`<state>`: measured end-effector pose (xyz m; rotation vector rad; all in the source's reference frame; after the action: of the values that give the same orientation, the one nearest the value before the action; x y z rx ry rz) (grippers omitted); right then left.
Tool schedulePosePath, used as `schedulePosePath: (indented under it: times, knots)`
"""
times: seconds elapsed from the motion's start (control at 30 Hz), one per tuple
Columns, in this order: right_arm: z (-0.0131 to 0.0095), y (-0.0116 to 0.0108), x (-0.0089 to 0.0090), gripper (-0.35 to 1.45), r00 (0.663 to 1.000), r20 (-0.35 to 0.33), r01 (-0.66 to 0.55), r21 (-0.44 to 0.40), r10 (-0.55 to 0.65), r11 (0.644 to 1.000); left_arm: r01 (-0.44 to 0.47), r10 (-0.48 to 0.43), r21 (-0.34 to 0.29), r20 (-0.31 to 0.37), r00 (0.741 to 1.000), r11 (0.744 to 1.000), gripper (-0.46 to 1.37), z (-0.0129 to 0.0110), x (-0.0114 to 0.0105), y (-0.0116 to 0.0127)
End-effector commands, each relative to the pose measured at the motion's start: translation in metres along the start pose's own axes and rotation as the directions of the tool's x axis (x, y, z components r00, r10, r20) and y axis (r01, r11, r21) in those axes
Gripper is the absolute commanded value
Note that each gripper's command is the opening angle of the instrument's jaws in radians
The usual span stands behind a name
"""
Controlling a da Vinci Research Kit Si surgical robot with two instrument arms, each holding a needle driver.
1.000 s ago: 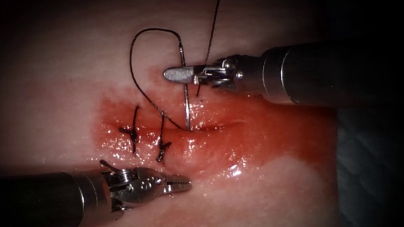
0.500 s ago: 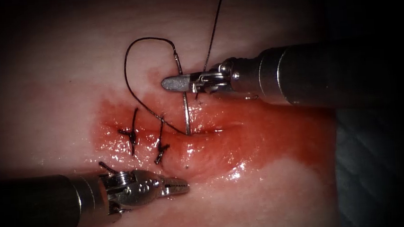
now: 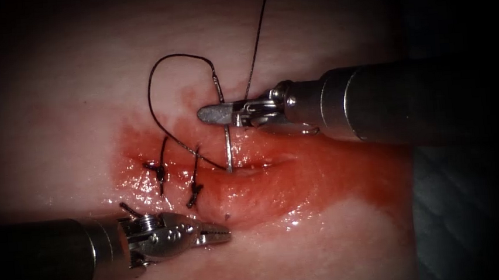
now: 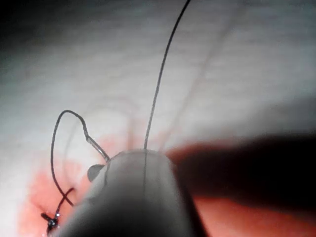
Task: Wound Closure
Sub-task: Using the right needle driver pierce the needle through the tissue beneth the cut
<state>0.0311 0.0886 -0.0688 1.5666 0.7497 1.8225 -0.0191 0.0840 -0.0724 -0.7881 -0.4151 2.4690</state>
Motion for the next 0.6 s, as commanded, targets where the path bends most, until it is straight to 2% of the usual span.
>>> schedulePosePath:
  times: [0.03,0.17,0.23,0.3,0.6]
  knots:
    - [0.0002,0.0,-0.0002,-0.35,1.0,0.011,-0.012,-0.011,0.012,1.0,0.001,-0.001,-0.005,0.001,1.0,1.0,-0.16,0.0,0.0,0.0]
    - [0.0002,0.0004,-0.0009,-0.35,0.999,0.033,-0.032,-0.03,0.033,0.999,0.0,0.0,-0.007,0.0,1.0,1.0,-0.15,0.0,0.0,-0.0001]
    - [-0.0003,0.0005,-0.0013,-0.35,0.997,-0.008,-0.073,-0.052,0.072,0.996,-0.001,0.001,-0.008,0.0,1.0,1.0,-0.16,-0.0002,-0.0001,-0.0002]
    - [-0.0009,0.0005,-0.0015,-0.35,0.997,-0.01,-0.073,-0.057,0.072,0.996,-0.002,0.002,-0.005,0.002,1.0,1.0,-0.17,-0.0004,-0.0003,-0.0004]
    - [-0.0013,0.001,-0.0036,-0.35,0.997,0.013,-0.081,-0.081,0.082,0.993,-0.003,0.003,0.003,0.006,1.0,1.0,-0.17,-0.0008,-0.0005,-0.0006]
